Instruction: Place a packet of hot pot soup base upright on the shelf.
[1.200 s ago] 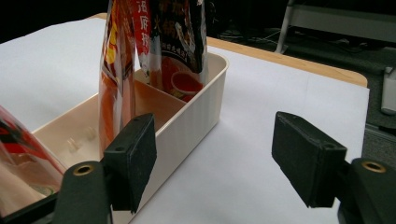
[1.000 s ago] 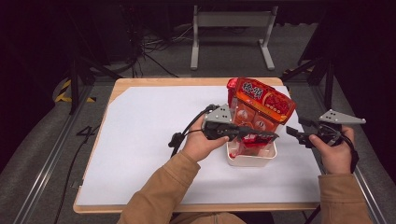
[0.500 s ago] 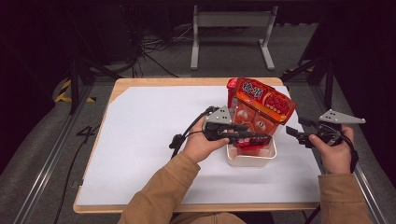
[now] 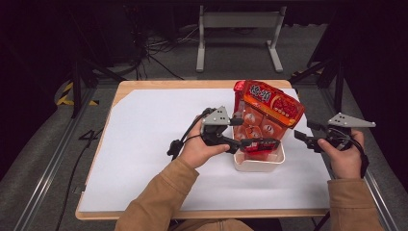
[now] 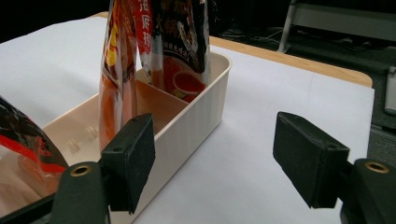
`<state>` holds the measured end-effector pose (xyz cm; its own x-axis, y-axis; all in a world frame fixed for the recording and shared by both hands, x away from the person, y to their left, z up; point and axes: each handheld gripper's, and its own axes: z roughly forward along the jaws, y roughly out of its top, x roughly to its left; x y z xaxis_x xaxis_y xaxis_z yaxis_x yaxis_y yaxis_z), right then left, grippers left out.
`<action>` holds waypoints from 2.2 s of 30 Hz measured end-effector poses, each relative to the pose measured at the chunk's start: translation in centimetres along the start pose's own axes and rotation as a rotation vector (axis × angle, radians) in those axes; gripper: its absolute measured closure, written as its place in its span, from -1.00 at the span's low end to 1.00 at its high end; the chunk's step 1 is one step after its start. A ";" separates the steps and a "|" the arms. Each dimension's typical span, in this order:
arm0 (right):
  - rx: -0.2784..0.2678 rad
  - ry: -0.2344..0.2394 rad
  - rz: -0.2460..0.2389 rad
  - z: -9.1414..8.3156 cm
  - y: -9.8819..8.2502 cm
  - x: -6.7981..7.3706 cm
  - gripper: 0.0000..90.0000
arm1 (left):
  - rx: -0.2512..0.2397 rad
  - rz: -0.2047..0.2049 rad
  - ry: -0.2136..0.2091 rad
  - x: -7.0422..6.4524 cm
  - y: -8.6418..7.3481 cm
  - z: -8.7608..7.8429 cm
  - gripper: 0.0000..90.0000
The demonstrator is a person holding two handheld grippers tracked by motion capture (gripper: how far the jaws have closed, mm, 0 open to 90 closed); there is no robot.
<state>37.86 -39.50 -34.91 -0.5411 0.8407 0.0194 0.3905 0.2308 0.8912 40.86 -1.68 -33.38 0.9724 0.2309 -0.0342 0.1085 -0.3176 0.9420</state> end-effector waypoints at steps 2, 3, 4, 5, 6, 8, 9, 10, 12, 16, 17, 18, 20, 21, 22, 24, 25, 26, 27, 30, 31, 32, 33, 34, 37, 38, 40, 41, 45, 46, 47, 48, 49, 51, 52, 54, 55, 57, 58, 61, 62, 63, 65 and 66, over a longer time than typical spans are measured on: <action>-0.001 -0.002 0.001 -0.1 0.0 0.0 -0.33 | 0.025 0.002 0.031 0.0 -0.1 -0.5 -0.41; -0.002 -0.002 0.001 -0.1 0.0 -0.1 -0.33 | 0.029 0.006 0.038 0.2 -0.2 -0.9 -0.44; 0.000 -0.003 0.000 -0.1 -0.1 -0.1 -0.34 | 0.026 -0.003 0.043 0.2 -0.3 -1.2 -0.44; 0.000 -0.003 0.000 -0.1 -0.1 -0.1 -0.34 | 0.027 -0.001 0.049 0.3 -0.4 -1.5 -0.44; -0.001 -0.004 -0.001 -0.1 -0.1 -0.1 -0.34 | 0.031 -0.004 0.057 0.4 -0.5 -1.9 -0.45; -0.002 -0.004 -0.001 -0.1 -0.1 -0.1 -0.34 | 0.036 -0.011 0.073 0.5 -0.8 -2.6 -0.46; -0.001 -0.004 0.002 -0.2 -0.1 -0.1 -0.34 | 0.046 -0.011 0.085 0.5 -1.0 -3.0 -0.46; 0.001 -0.003 0.003 -0.2 -0.1 -0.1 -0.34 | 0.053 -0.011 0.095 0.5 -1.1 -3.4 -0.46; 0.002 -0.003 0.005 -0.2 -0.2 -0.1 -0.34 | 0.063 -0.006 0.106 0.5 -1.5 -4.2 -0.47; 0.002 -0.004 0.005 -0.2 -0.3 -0.1 -0.35 | 0.057 -0.019 0.133 0.5 -2.3 -6.3 -0.48; 0.002 -0.006 0.004 -0.2 -0.3 -0.1 -0.35 | 0.056 -0.028 0.138 0.5 -2.5 -6.8 -0.49; 0.002 -0.006 0.004 -0.2 -0.3 -0.1 -0.35 | 0.056 -0.028 0.138 0.5 -2.5 -6.8 -0.49; 0.006 -0.005 0.003 -0.2 -0.3 -0.1 -0.35 | 0.061 -0.031 0.157 0.6 -2.8 -7.9 -0.49; 0.006 -0.005 0.002 -0.2 -0.3 -0.1 -0.35 | 0.071 -0.035 0.174 0.6 -3.0 -8.6 -0.49; 0.005 -0.004 0.004 -0.1 -0.3 -0.1 -0.35 | 0.078 -0.032 0.196 0.7 -3.1 -9.3 -0.50; 0.005 -0.003 0.000 -0.1 -0.2 0.0 -0.35 | 0.073 -0.041 0.214 0.8 -3.3 -10.5 -0.51; 0.006 -0.001 -0.002 -0.1 -0.2 0.0 -0.35 | 0.072 -0.039 0.220 0.9 -3.4 -10.9 -0.51; 0.006 0.000 -0.004 -0.1 -0.2 0.0 -0.35 | 0.075 -0.043 0.232 0.9 -3.6 -11.5 -0.51; 0.005 0.001 -0.008 0.0 -0.2 0.0 -0.36 | 0.076 -0.044 0.243 1.0 -3.8 -12.0 -0.51; 0.005 0.002 -0.010 0.0 -0.2 0.0 -0.36 | 0.075 -0.058 0.266 1.0 -4.3 -13.2 -0.52; 0.005 0.003 -0.008 0.1 -0.2 0.1 -0.36 | 0.077 -0.059 0.275 1.1 -4.5 -13.7 -0.52; 0.005 0.004 -0.009 0.1 -0.2 0.1 -0.36 | 0.074 -0.064 0.285 1.2 -4.6 -14.2 -0.52; 0.005 0.004 -0.010 0.0 -0.2 0.0 -0.36 | 0.075 -0.074 0.303 1.4 -4.9 -15.2 -0.53; 0.005 0.004 -0.010 0.0 -0.2 0.0 -0.36 | 0.075 -0.074 0.303 1.4 -4.9 -15.2 -0.53; 0.000 0.007 -0.010 0.0 -0.1 0.1 -0.37 | 0.059 -0.100 0.341 1.8 -5.4 -16.8 -0.55; 0.000 0.009 -0.011 0.0 -0.1 0.1 -0.37 | 0.059 -0.104 0.351 1.9 -5.6 -17.3 -0.55; 0.001 0.010 -0.016 0.0 -0.1 0.1 -0.37 | 0.055 -0.117 0.376 2.0 -6.1 -18.2 -0.55; 0.001 0.010 -0.015 0.0 -0.1 0.1 -0.38 | 0.053 -0.126 0.386 2.1 -6.4 -18.7 -0.56; -0.002 0.012 -0.013 0.0 -0.1 0.0 -0.38 | 0.063 -0.125 0.458 2.5 -7.3 -20.4 -0.56; -0.002 0.012 -0.013 0.0 -0.1 0.0 -0.38 | 0.063 -0.125 0.458 2.5 -7.3 -20.4 -0.56; -0.005 0.014 -0.012 0.0 -0.1 0.0 -0.38 | 0.062 -0.131 0.465 2.5 -7.5 -20.8 -0.56; -0.004 0.014 -0.013 0.0 -0.1 0.0 -0.38 | 0.056 -0.130 0.466 2.6 -7.7 -21.1 -0.56; -0.004 0.014 -0.013 0.0 -0.1 0.0 -0.38 | 0.048 -0.138 0.467 2.8 -7.9 -21.3 -0.56; -0.005 0.015 -0.014 0.0 -0.1 0.0 -0.39 | 0.043 -0.145 0.472 3.0 -8.5 -21.6 -0.56; -0.005 0.014 -0.016 0.0 -0.1 0.0 -0.39 | 0.042 -0.155 0.477 3.3 -9.0 -21.8 -0.56; -0.006 0.015 -0.016 0.0 -0.1 0.0 -0.39 | 0.039 -0.164 0.475 3.5 -9.3 -21.9 -0.56; -0.009 0.016 -0.018 0.0 -0.1 0.0 -0.39 | 0.034 -0.167 0.477 3.6 -9.4 -22.0 -0.56; -0.011 0.016 -0.021 -0.1 -0.1 0.0 -0.39 | 0.023 -0.187 0.478 3.9 -9.8 -22.2 -0.56; -0.011 0.016 -0.021 -0.1 -0.1 0.0 -0.39 | 0.028 -0.191 0.486 4.1 -10.0 -22.4 -0.56; -0.015 0.012 -0.021 -0.2 -0.2 -0.1 -0.40 | 0.067 -0.209 0.559 4.7 -10.6 -22.8 -0.56; -0.015 0.012 -0.021 -0.2 -0.2 -0.1 -0.40 | 0.084 -0.212 0.587 4.8 -10.8 -22.9 -0.56; -0.016 0.011 -0.021 -0.2 -0.2 -0.1 -0.40 | 0.081 -0.222 0.595 5.1 -11.1 -23.1 -0.56; -0.015 0.008 -0.019 -0.1 -0.2 -0.1 -0.42 | 0.064 -0.246 0.589 5.3 -11.5 -23.5 -0.56; -0.013 0.008 -0.025 0.1 -0.2 -0.1 -0.42 | 0.048 -0.270 0.595 5.6 -12.1 -23.9 -0.56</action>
<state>37.89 -39.63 -35.14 -0.5566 0.8308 0.0007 0.3670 0.2451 0.8973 40.05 25.40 -36.97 0.6307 0.7734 -0.0639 0.3556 -0.2148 0.9096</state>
